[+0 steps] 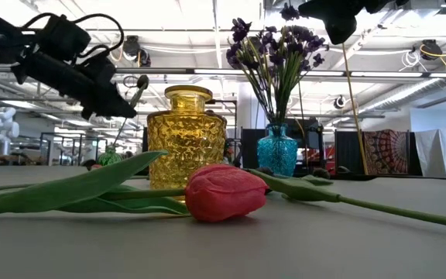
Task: Sort flowers into vase by color
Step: Put the bottom black flower into the green vase
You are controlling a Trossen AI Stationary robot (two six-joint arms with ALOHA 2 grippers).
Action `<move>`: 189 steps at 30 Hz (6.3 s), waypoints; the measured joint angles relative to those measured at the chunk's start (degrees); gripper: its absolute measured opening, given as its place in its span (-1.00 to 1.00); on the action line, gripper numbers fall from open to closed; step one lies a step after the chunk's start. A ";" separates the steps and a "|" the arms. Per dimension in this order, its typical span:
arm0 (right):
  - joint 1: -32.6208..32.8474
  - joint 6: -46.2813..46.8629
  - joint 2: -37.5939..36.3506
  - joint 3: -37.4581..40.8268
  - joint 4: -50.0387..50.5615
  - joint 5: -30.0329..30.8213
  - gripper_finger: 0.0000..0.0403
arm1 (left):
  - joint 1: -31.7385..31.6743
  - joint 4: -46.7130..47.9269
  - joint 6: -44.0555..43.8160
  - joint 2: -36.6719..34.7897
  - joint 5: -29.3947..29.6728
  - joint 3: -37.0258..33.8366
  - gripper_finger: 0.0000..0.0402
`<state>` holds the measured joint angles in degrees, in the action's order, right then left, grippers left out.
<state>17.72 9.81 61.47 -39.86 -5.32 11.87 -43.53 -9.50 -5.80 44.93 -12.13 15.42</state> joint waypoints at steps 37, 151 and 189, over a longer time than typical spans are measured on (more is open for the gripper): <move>0.01 1.91 0.00 0.00 -0.13 0.01 -0.21 | 37.02 -5.09 -7.48 0.07 -4.16 0.00 -0.63; 5.60 55.53 53.47 -39.93 46.02 -1.57 -0.21 | 48.28 -14.81 -0.88 0.04 3.22 0.00 -0.63; 5.51 53.58 54.41 -39.91 46.63 -3.09 -0.99 | 48.33 -14.84 -1.25 0.06 3.22 0.00 -0.63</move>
<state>23.22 63.39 115.88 -79.77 41.31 8.78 4.80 -24.34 -7.05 44.99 -8.91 15.42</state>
